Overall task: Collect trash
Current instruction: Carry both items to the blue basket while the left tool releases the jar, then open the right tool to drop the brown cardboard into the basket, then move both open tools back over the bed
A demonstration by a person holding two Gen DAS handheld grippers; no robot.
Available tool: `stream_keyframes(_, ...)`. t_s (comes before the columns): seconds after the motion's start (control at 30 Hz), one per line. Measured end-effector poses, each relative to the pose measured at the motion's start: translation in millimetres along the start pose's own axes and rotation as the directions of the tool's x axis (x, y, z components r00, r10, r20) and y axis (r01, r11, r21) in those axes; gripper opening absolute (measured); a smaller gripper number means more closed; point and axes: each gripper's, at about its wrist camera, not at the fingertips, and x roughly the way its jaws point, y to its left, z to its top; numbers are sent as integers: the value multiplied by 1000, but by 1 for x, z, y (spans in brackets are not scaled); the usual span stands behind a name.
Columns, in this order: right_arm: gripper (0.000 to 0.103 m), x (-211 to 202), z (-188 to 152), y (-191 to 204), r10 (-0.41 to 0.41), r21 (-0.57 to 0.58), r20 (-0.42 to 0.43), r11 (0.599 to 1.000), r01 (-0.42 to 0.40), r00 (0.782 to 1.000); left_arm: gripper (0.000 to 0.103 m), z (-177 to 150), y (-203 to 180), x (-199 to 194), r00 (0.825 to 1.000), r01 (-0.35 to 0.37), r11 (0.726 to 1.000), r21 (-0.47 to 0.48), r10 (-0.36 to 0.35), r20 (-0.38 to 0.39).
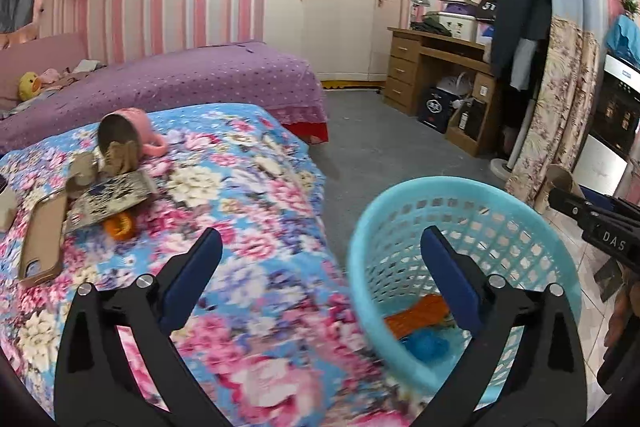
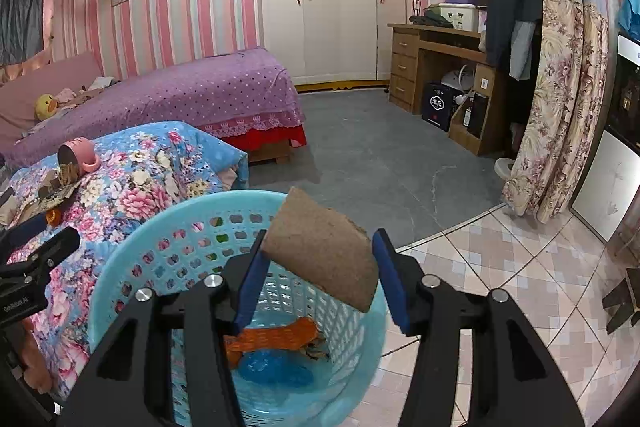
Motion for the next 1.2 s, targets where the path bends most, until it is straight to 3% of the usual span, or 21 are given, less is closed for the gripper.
stream_keyframes(0.3, 53, 0, 6, 34, 30, -40, 14, 999, -30, 999, 97, 2, 26, -24, 998, -48, 999, 0, 48, 32)
stream_keyframes(0.47, 59, -1, 8, 52, 33, -64, 17, 997, -32, 999, 97, 5, 41, -35, 997, -56, 998, -19, 57, 42)
stream_keyframes(0.63, 81, -4, 9, 65, 27, -80, 23, 996, -25, 999, 97, 7, 58, -46, 996, -73, 997, -29, 74, 54)
stream_keyframes(0.83, 97, -9, 11, 79, 19, -89, 44, 996, -15, 999, 97, 7, 83, -57, 994, -94, 994, -57, 98, 57)
stream_keyframes(1.2, 98, -3, 14, 113, 33, -106, 30, 994, -29, 999, 97, 5, 131, -70, 984, -161, 983, -90, 167, 59)
